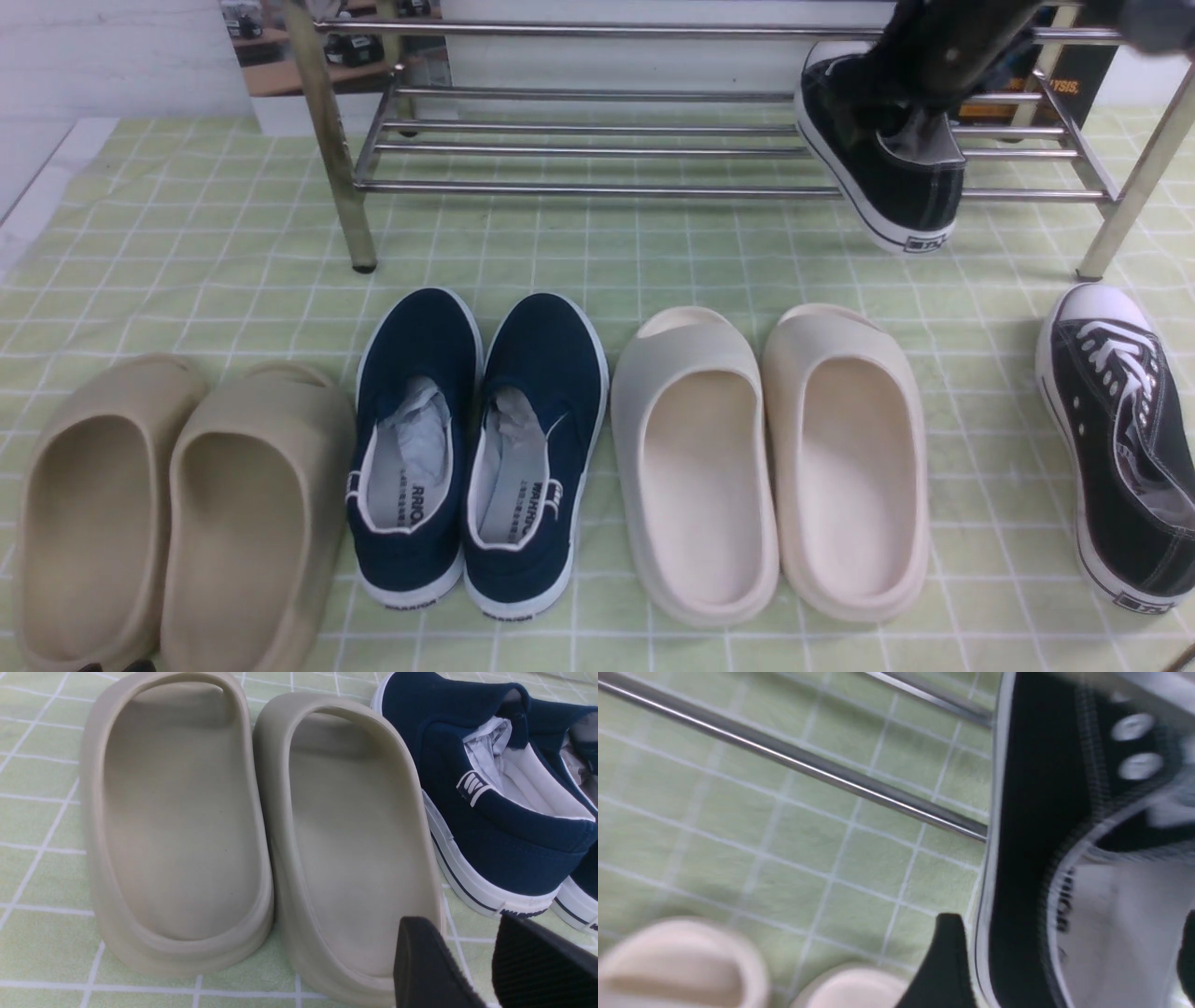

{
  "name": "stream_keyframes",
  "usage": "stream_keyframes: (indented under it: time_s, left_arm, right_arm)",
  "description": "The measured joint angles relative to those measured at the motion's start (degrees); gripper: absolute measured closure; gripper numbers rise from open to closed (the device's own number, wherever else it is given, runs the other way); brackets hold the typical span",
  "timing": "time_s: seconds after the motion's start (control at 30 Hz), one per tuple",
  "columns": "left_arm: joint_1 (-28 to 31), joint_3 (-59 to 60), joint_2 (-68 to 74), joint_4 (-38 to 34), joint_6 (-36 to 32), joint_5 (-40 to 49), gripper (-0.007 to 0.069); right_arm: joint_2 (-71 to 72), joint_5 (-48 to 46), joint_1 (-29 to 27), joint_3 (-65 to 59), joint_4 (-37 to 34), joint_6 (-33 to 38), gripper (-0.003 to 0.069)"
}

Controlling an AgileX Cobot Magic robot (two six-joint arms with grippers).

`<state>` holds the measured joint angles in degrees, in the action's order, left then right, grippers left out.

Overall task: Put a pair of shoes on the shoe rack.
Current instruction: Use the right arm to put a shoe into the shoe rack, then use the right arm to grab the shoe closest to it, then use the right arm to put a shoe into the shoe rack

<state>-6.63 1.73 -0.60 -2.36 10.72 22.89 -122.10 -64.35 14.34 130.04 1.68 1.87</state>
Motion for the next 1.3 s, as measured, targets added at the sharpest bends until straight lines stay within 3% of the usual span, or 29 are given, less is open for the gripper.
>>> stream_keyframes:
  time_s: [0.23,0.3,0.47,0.6,0.8,0.83,0.9,1.0,1.07,1.3]
  left_arm:
    - [0.0,0.0,0.0,0.0,0.0,0.0,0.0386]
    - [0.0,0.0,0.0,0.0,0.0,0.0,0.0386]
    - [0.0,0.0,0.0,0.0,0.0,0.0,0.0386]
    - [0.0,0.0,0.0,0.0,0.0,0.0,0.0386]
    - [0.0,0.0,0.0,0.0,0.0,0.0,0.0386]
    - [0.0,0.0,0.0,0.0,0.0,0.0,0.0386]
    - [0.0,0.0,0.0,0.0,0.0,0.0,0.0386]
    - [0.0,0.0,0.0,0.0,0.0,0.0,0.0386]
    - [0.0,0.0,0.0,0.0,0.0,0.0,0.0386]
    - [0.0,0.0,0.0,0.0,0.0,0.0,0.0386]
  right_arm:
    - [20.2,-4.2,-1.6,-13.3,4.8,-6.6,0.0037]
    - [25.6,-5.4,-4.8,-25.3,5.1,-8.7,0.0069]
    - [28.4,3.6,-11.0,-53.8,1.9,-12.2,0.0091]
    - [27.5,13.5,-11.4,-64.7,0.4,-13.8,0.0092]
    - [23.7,20.6,-11.4,-68.7,2.9,-14.7,0.0137]
    - [22.6,20.8,-11.4,-68.7,4.2,-14.8,0.0216]
    - [22.4,20.9,-11.4,-68.7,4.5,-14.9,0.0272]
    - [22.6,20.7,-11.4,-68.7,4.2,-14.9,0.0503]
    - [23.5,18.7,-11.4,-68.4,4.8,-14.9,0.0589]
    - [27.4,5.0,-11.5,-54.3,3.5,-6.8,0.0587]
